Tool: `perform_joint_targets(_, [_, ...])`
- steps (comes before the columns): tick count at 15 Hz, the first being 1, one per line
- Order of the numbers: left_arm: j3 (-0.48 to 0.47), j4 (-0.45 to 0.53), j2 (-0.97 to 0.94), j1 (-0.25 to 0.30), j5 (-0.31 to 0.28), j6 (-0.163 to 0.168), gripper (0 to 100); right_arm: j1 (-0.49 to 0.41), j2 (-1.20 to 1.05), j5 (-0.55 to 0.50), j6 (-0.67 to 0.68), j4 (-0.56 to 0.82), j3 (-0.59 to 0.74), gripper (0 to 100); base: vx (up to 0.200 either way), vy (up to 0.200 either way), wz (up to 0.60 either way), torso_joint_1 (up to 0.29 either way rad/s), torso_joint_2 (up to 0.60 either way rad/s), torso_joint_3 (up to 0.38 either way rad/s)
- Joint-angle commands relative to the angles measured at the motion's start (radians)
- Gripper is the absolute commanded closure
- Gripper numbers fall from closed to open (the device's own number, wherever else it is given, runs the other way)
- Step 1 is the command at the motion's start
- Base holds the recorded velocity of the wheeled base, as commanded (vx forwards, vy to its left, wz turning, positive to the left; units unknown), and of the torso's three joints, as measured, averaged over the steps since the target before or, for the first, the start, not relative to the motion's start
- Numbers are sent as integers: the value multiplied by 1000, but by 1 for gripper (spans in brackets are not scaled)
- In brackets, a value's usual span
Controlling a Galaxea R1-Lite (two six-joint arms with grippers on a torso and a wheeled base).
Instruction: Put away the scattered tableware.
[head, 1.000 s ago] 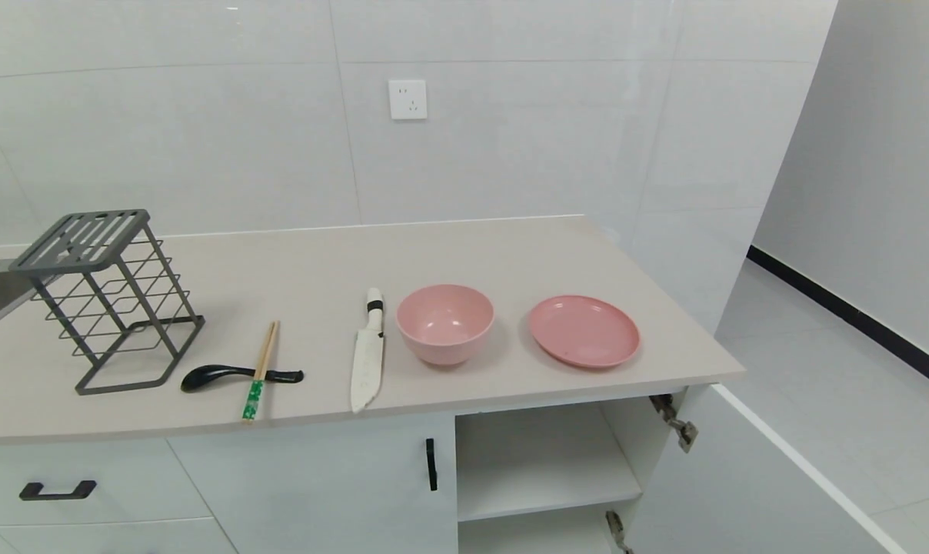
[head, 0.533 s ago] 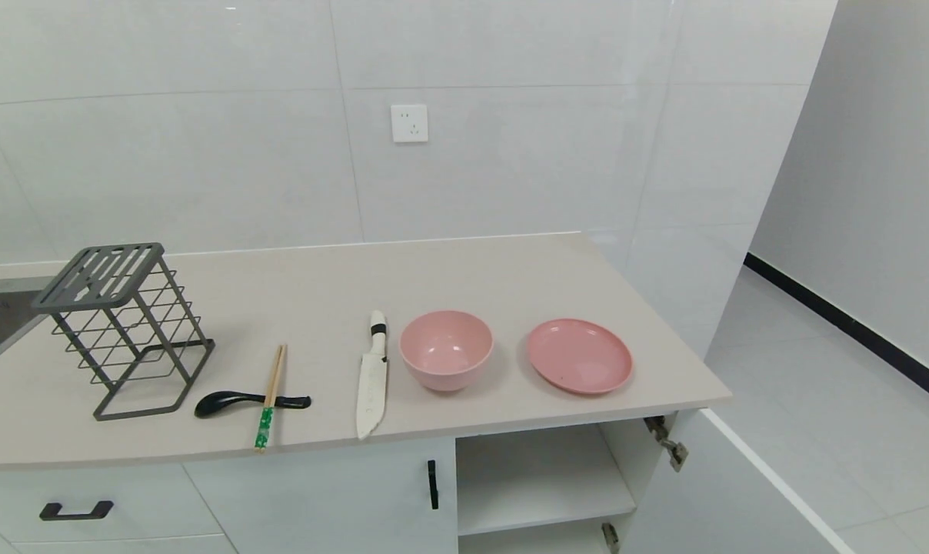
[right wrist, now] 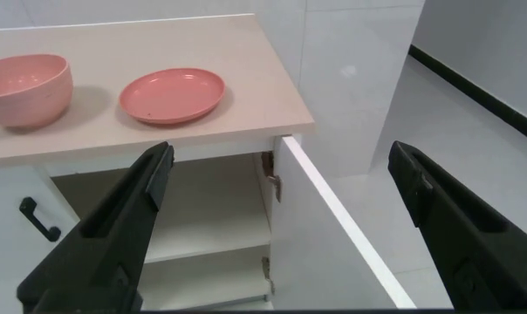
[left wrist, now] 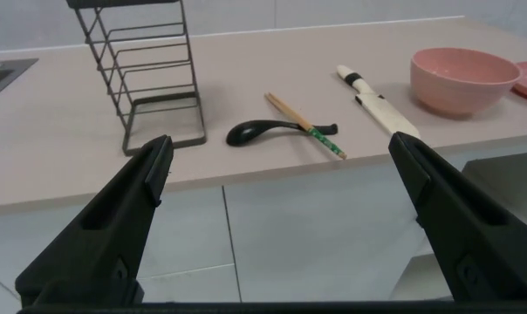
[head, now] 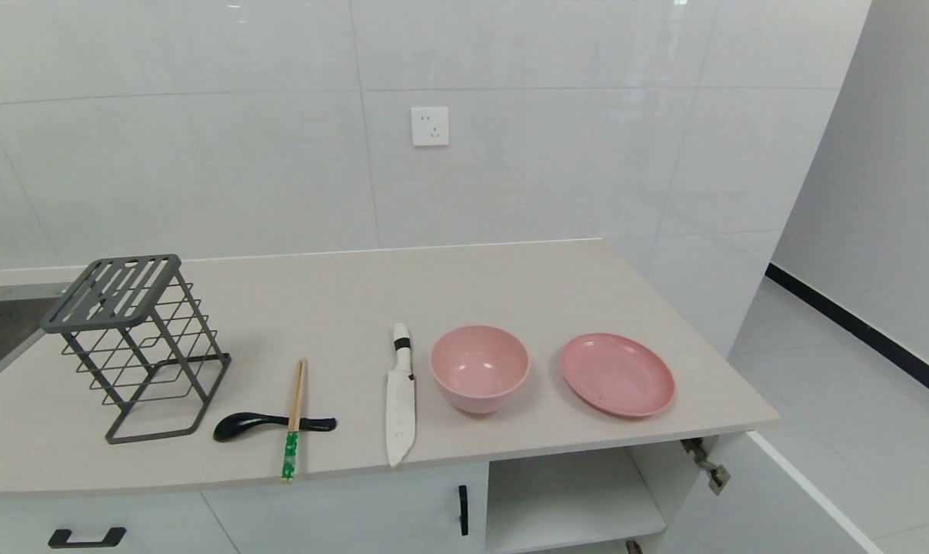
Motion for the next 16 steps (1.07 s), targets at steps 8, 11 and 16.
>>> perform_joint_targets(8, [0,-1,2,1,4,3,0,1,0,2,0,0,0,0,0,0,0,0,0,0])
perform_joint_targets(11, [0,-1,0,1,1,3,0,1,0,4,1,0,0,0,0,0,0,0,0,0])
perform_joint_targets(16, [0,-1,2,1,1,3,0,1,0,5,1,0,0,0,0,-80,0,0,1,1])
